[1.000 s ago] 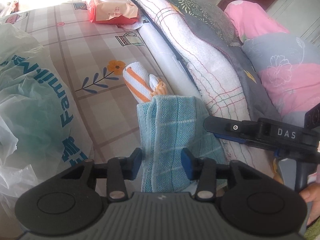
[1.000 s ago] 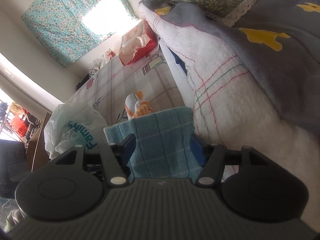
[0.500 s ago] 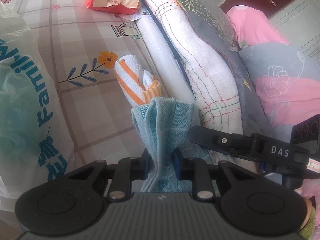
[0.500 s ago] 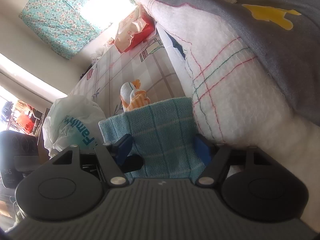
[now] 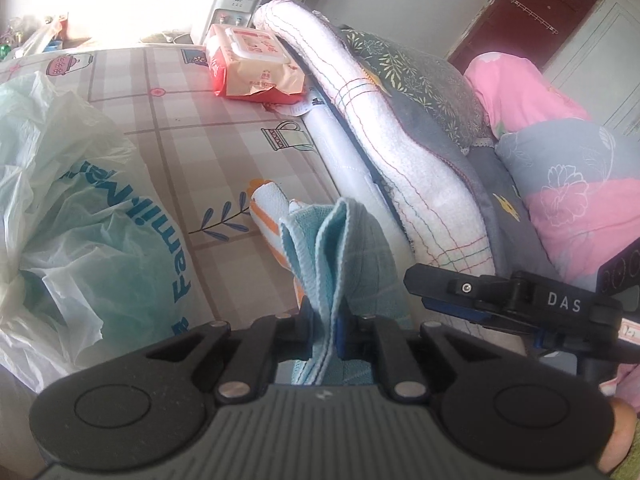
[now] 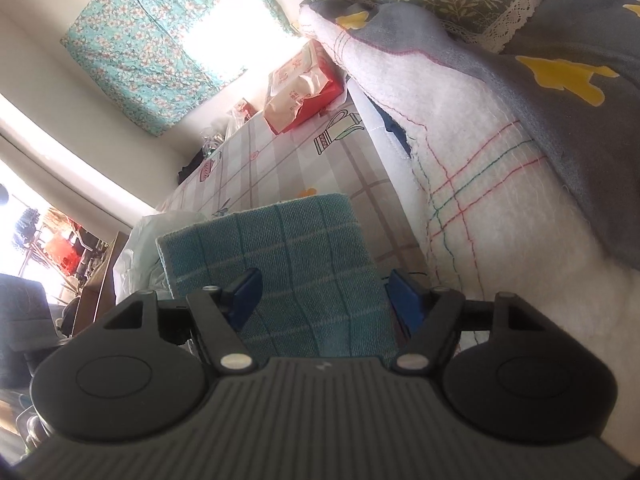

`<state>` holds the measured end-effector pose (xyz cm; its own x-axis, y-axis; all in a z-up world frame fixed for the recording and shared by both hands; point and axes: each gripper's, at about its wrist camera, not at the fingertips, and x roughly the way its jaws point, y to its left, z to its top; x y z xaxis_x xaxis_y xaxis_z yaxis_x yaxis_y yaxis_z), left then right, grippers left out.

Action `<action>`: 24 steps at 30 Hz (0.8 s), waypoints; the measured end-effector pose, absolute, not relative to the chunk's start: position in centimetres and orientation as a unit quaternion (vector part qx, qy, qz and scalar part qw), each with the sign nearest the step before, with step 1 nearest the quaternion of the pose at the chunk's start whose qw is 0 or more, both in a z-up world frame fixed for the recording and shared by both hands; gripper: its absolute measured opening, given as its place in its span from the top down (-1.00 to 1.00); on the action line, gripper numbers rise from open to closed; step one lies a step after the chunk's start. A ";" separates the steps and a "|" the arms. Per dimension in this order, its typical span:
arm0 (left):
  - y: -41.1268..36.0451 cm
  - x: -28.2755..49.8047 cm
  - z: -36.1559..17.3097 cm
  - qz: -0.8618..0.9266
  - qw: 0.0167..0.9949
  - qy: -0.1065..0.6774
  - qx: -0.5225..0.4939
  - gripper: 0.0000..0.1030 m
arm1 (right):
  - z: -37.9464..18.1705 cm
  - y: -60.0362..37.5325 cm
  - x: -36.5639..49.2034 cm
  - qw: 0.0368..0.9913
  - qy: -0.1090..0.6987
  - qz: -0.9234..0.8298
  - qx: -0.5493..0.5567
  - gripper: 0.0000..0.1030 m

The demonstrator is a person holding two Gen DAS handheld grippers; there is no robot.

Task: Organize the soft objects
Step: 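Lift the light blue towel off the bed with the left tool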

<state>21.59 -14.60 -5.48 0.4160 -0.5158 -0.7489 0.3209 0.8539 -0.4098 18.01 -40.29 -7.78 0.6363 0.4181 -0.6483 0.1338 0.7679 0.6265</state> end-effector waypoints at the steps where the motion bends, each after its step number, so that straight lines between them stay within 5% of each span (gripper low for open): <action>1: -14.4 21.7 -5.7 -0.246 0.835 0.481 -0.103 0.80 | -7.9 -40.3 18.2 0.841 0.420 0.084 0.331 -0.37; 24: -15.2 21.9 -6.1 -0.237 0.839 0.484 -0.083 0.80 | -9.4 -39.7 19.8 0.810 0.430 0.118 0.380 -0.51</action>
